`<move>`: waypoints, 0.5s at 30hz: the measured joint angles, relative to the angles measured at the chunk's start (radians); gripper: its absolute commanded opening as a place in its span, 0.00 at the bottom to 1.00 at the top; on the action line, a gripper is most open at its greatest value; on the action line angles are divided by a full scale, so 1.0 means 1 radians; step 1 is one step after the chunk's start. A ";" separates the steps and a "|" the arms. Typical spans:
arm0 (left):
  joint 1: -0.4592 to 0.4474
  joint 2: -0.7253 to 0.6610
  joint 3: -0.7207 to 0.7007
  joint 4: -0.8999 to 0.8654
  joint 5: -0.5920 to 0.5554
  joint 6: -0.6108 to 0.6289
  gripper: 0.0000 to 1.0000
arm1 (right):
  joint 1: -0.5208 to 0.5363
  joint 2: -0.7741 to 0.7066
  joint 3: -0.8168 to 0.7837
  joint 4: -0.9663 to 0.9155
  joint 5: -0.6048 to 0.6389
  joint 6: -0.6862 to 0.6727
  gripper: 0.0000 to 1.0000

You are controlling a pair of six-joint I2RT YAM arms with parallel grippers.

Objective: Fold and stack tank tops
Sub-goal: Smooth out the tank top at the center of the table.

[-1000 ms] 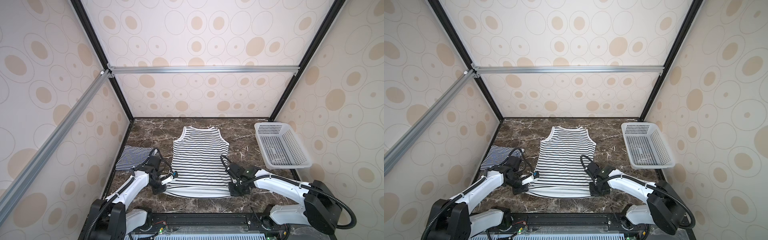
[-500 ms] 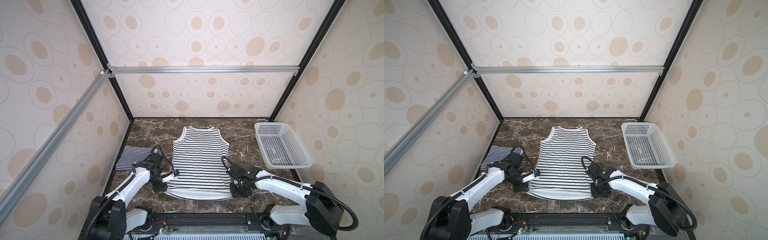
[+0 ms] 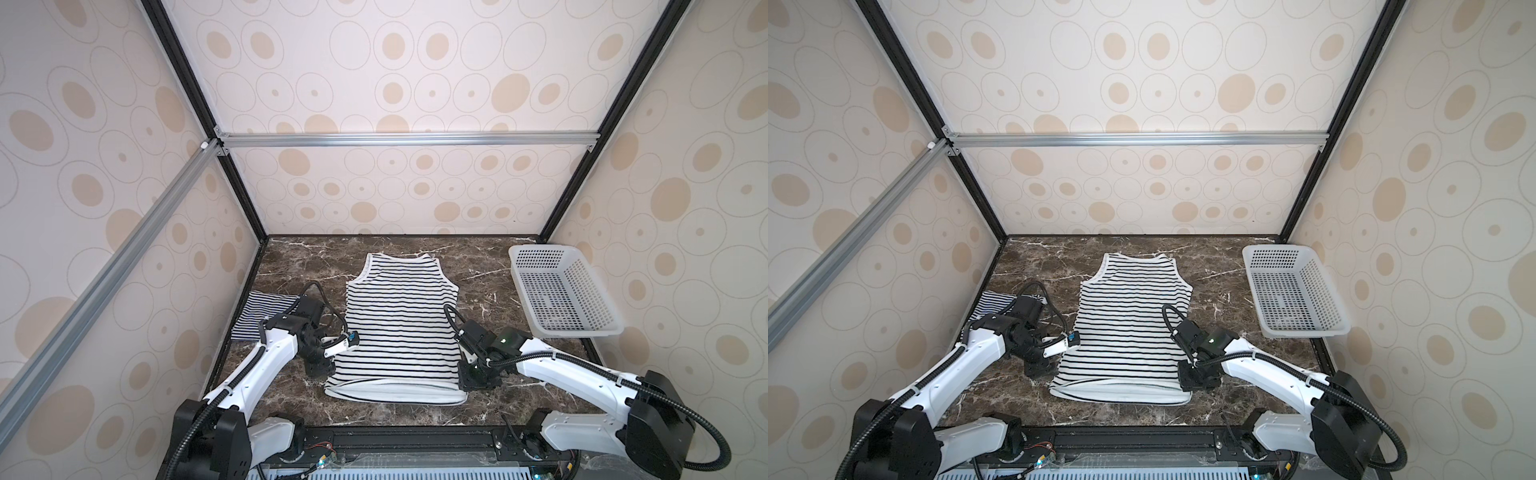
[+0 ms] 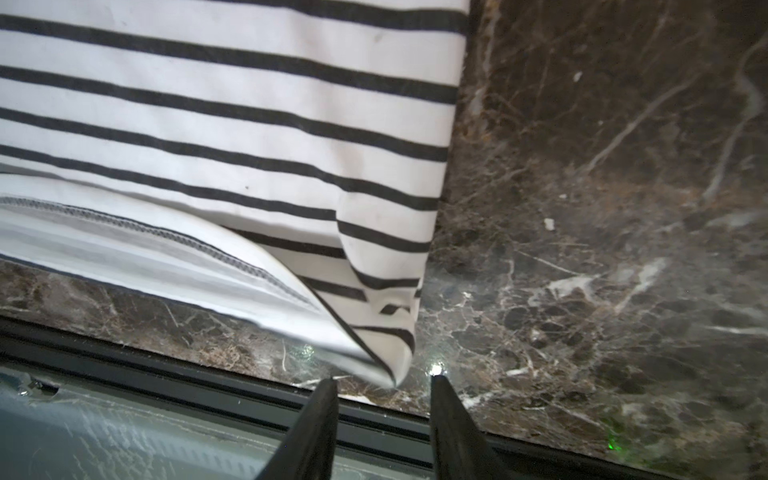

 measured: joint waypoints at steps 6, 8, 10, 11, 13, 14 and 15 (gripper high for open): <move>-0.047 0.123 0.082 0.025 0.077 -0.055 0.59 | 0.000 -0.003 0.002 -0.003 -0.023 -0.016 0.40; -0.082 0.166 0.101 0.034 0.108 -0.076 0.59 | 0.000 -0.001 0.002 0.021 -0.047 -0.015 0.40; -0.118 0.204 0.114 0.047 0.132 -0.093 0.59 | 0.001 0.013 0.002 0.062 -0.077 -0.015 0.40; -0.137 0.223 0.119 0.055 0.140 -0.103 0.59 | 0.001 0.027 0.002 0.087 -0.090 -0.015 0.40; -0.171 0.256 0.122 0.079 0.159 -0.124 0.60 | 0.001 0.061 0.002 0.124 -0.108 -0.016 0.41; -0.187 0.269 0.122 0.090 0.169 -0.134 0.60 | 0.001 0.078 0.002 0.140 -0.115 -0.016 0.41; -0.203 0.279 0.121 0.106 0.176 -0.145 0.60 | 0.001 0.093 0.002 0.156 -0.122 -0.016 0.41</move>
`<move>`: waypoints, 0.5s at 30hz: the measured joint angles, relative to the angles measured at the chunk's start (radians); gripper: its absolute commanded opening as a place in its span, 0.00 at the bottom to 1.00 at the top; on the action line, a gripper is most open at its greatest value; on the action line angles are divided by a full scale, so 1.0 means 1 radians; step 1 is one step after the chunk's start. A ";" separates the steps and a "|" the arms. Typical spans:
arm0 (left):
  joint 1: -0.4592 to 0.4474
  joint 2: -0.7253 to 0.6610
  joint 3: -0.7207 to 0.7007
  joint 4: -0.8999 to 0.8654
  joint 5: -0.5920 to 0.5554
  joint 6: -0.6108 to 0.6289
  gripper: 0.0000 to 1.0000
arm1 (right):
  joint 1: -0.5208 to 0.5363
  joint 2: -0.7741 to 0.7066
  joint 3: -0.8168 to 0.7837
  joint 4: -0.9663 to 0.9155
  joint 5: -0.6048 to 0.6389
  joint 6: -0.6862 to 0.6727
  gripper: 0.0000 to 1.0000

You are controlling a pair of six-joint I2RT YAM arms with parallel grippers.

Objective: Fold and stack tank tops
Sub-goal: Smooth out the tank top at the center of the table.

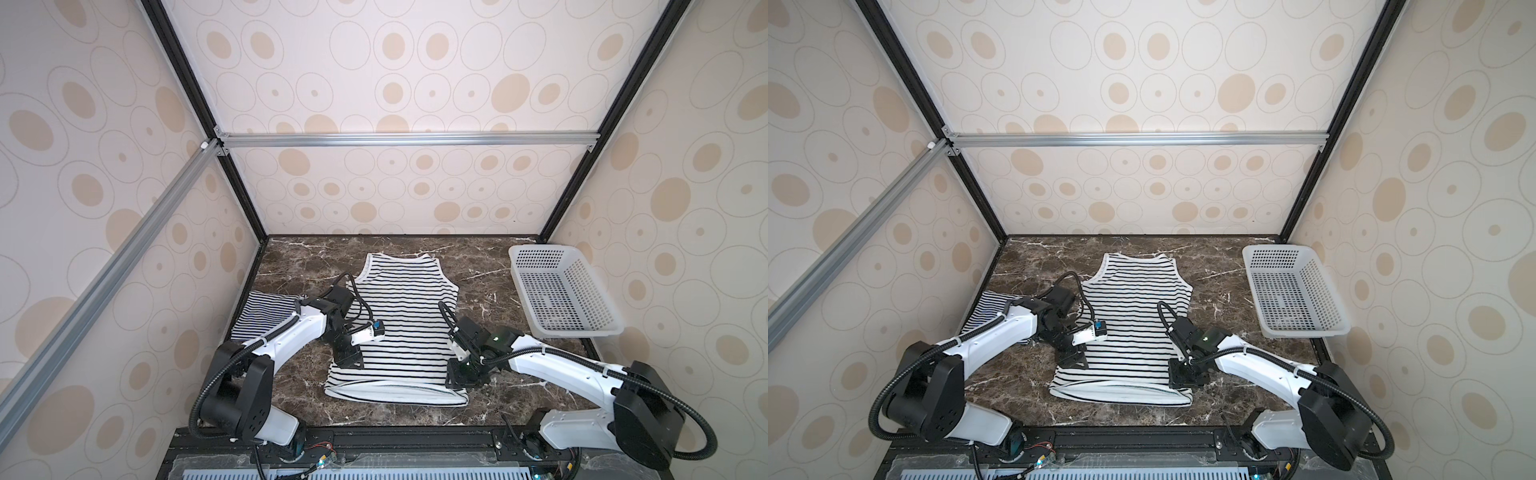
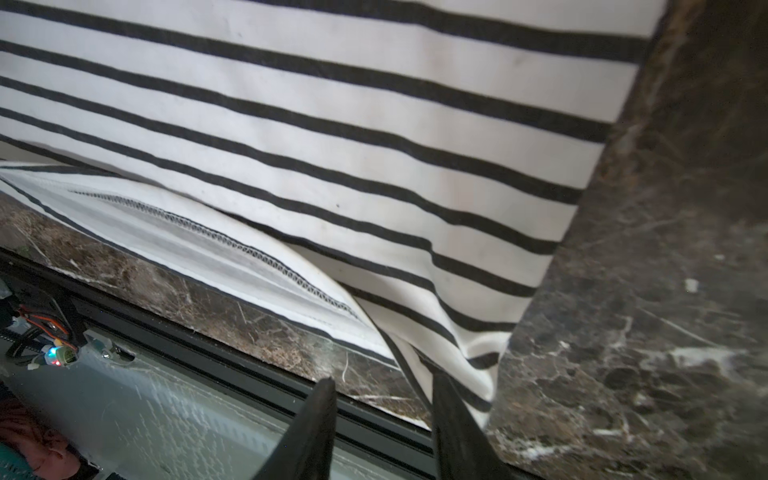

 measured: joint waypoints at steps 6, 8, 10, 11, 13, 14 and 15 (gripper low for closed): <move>-0.090 0.053 -0.006 0.077 0.031 -0.051 0.61 | 0.000 0.070 0.001 0.082 -0.039 -0.006 0.41; -0.112 0.084 -0.006 0.100 0.035 -0.065 0.62 | 0.000 0.087 0.001 0.102 -0.045 -0.008 0.41; -0.128 0.116 -0.006 0.118 0.036 -0.074 0.63 | 0.000 0.103 0.001 0.120 -0.048 -0.010 0.41; -0.134 0.130 -0.006 0.126 0.036 -0.077 0.63 | 0.000 0.109 0.001 0.127 -0.050 -0.010 0.41; -0.141 0.154 -0.006 0.134 0.041 -0.083 0.63 | 0.000 0.111 0.001 0.138 -0.053 -0.011 0.41; -0.143 0.161 -0.006 0.135 0.044 -0.086 0.63 | 0.000 0.111 0.001 0.143 -0.056 -0.011 0.41; -0.145 0.165 -0.006 0.135 0.047 -0.087 0.63 | 0.000 0.111 0.001 0.148 -0.059 -0.011 0.41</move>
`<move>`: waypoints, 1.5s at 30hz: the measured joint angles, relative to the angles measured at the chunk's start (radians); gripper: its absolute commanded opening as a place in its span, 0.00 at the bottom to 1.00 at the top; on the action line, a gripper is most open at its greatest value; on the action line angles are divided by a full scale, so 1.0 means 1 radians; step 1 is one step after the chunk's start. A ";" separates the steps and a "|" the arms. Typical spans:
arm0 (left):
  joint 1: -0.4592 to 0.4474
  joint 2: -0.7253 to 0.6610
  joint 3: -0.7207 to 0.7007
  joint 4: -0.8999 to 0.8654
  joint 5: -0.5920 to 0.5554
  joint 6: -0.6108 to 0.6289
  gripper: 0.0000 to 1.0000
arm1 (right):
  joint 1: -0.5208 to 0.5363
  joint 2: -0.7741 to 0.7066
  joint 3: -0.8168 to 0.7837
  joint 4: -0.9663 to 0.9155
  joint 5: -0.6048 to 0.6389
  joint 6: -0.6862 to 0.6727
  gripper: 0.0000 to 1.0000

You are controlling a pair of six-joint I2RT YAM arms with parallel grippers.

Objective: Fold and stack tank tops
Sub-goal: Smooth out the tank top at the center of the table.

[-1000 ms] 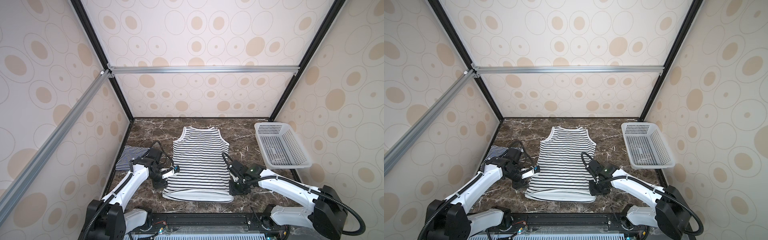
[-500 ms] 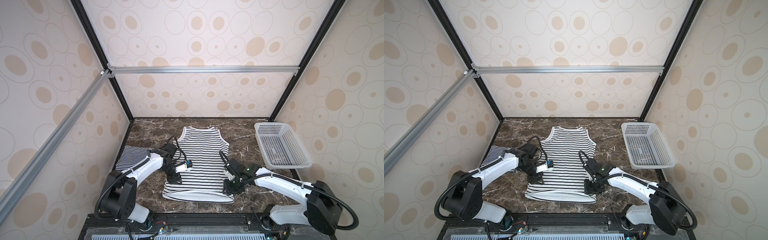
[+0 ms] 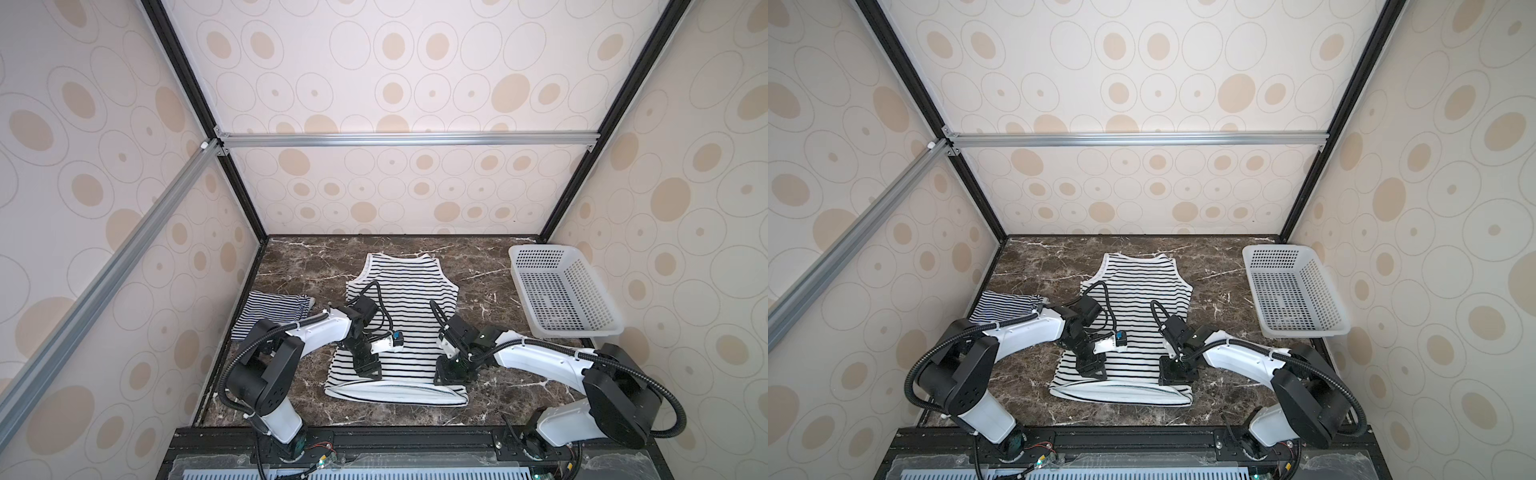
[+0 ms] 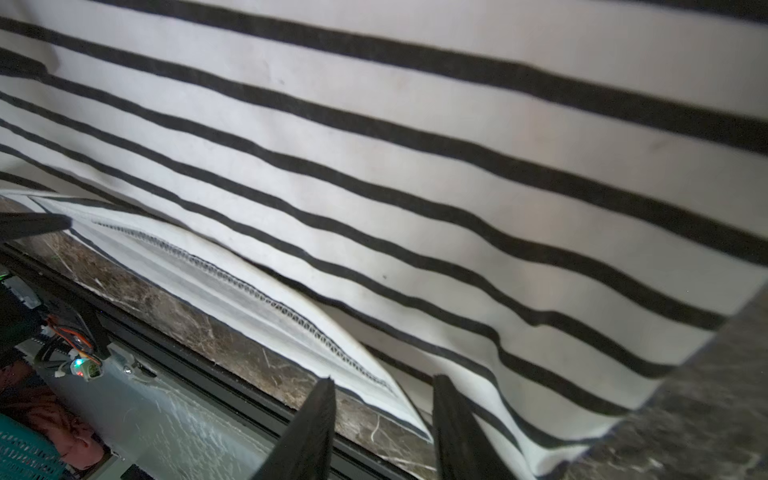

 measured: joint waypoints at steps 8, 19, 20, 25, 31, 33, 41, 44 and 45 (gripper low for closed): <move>-0.044 0.002 0.000 0.001 0.026 -0.011 0.63 | 0.004 0.000 -0.021 0.031 -0.016 0.000 0.41; -0.069 0.002 -0.019 -0.002 0.046 -0.013 0.63 | 0.022 -0.008 -0.048 0.037 -0.031 0.002 0.41; -0.071 0.002 -0.021 -0.002 0.048 -0.013 0.63 | 0.024 -0.011 -0.048 0.037 -0.033 0.002 0.41; -0.072 0.002 -0.023 0.000 0.051 -0.013 0.63 | 0.036 -0.032 -0.061 0.037 -0.038 0.008 0.42; -0.080 0.002 -0.028 -0.001 0.066 -0.012 0.64 | 0.047 -0.063 -0.090 0.035 -0.038 0.016 0.41; -0.085 0.002 -0.029 -0.001 0.069 -0.012 0.64 | 0.050 -0.071 -0.097 0.034 -0.039 0.021 0.41; -0.097 -0.009 -0.040 0.001 0.071 -0.019 0.64 | 0.072 -0.098 -0.121 0.037 -0.045 0.028 0.41; -0.101 -0.029 -0.058 0.010 0.063 -0.038 0.65 | 0.089 -0.108 -0.136 0.040 -0.054 0.031 0.40; -0.101 -0.035 -0.062 0.010 0.059 -0.045 0.65 | 0.096 -0.110 -0.142 0.042 -0.056 0.031 0.40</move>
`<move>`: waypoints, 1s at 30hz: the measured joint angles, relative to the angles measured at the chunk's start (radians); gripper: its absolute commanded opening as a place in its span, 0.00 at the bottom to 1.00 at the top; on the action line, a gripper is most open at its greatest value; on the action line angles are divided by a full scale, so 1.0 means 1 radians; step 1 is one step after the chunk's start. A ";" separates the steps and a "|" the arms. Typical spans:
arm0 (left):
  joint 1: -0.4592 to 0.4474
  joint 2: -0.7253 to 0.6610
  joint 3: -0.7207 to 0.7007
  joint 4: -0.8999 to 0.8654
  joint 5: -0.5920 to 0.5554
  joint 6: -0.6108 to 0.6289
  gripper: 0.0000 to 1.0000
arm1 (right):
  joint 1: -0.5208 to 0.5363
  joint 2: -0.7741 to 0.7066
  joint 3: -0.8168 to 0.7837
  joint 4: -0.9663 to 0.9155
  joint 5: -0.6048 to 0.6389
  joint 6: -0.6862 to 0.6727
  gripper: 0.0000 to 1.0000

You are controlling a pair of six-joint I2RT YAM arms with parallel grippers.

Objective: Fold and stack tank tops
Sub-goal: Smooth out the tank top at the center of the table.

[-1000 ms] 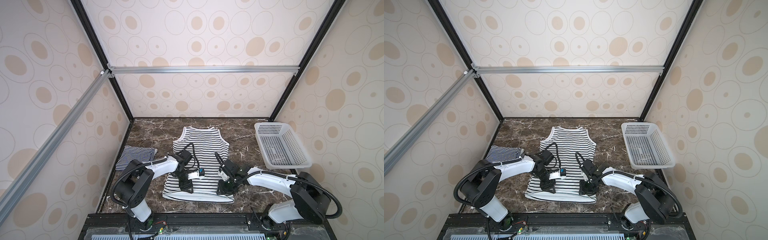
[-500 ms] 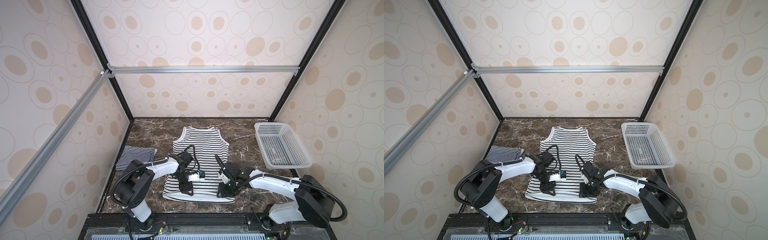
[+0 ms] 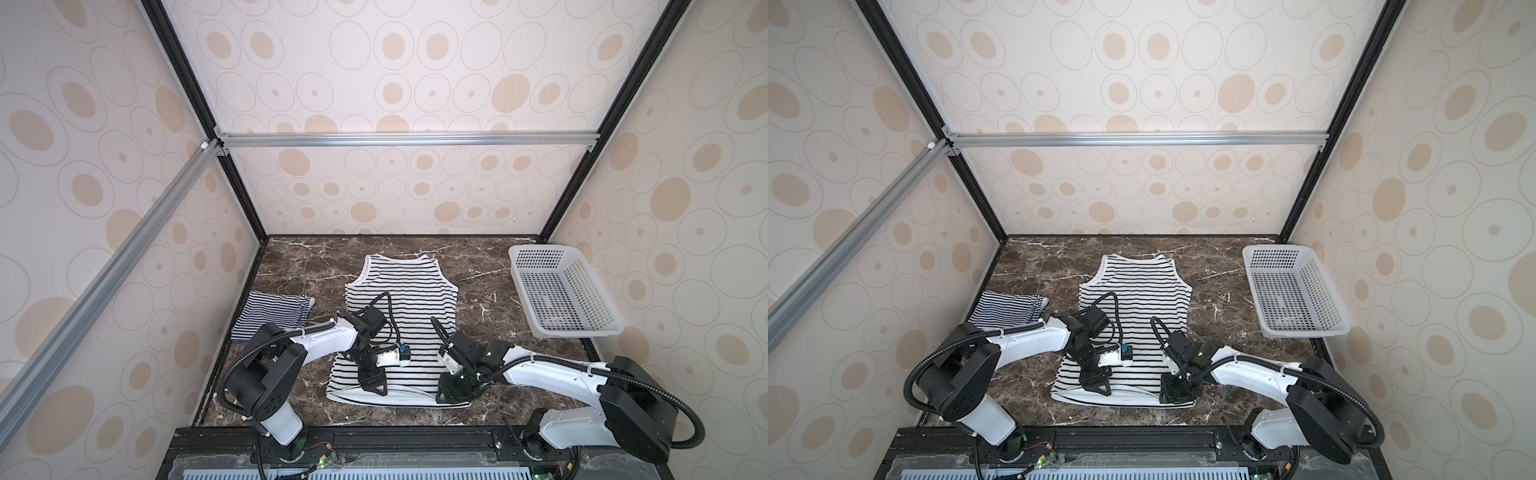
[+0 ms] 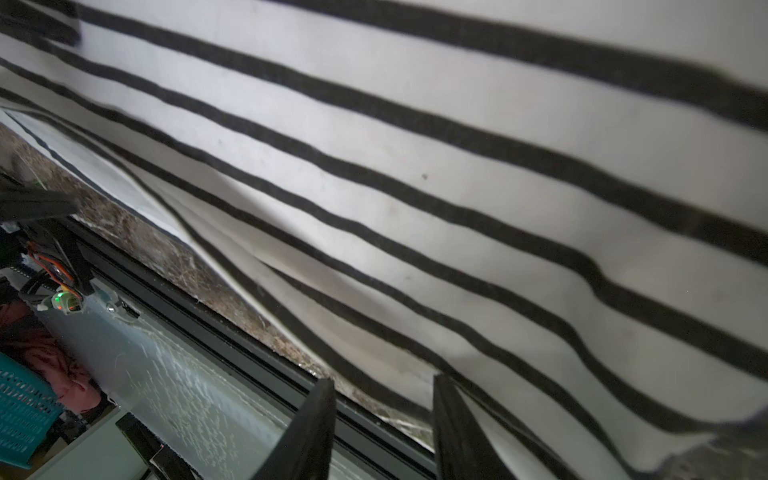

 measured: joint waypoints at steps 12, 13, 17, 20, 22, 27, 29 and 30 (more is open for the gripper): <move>0.000 -0.008 0.006 -0.045 0.045 -0.014 0.66 | 0.045 -0.046 -0.052 0.015 -0.002 0.035 0.40; 0.000 -0.011 0.012 -0.055 0.054 -0.011 0.66 | 0.045 -0.046 -0.055 0.016 -0.001 0.038 0.40; 0.000 -0.025 0.043 -0.072 0.068 -0.011 0.66 | 0.045 -0.044 -0.064 0.018 0.000 0.044 0.40; -0.001 -0.025 0.055 -0.035 0.043 -0.040 0.65 | 0.045 -0.043 -0.064 0.020 0.000 0.045 0.40; -0.002 -0.019 0.055 -0.003 0.002 -0.066 0.64 | 0.045 -0.043 -0.064 0.020 0.000 0.045 0.40; -0.011 0.013 0.051 0.089 -0.117 -0.116 0.64 | 0.045 -0.047 -0.064 0.015 0.002 0.044 0.40; -0.019 0.013 0.041 0.125 -0.157 -0.132 0.64 | 0.045 -0.053 -0.064 0.010 0.005 0.044 0.40; -0.024 0.011 0.036 0.138 -0.172 -0.138 0.63 | 0.045 -0.058 -0.064 0.007 0.007 0.044 0.40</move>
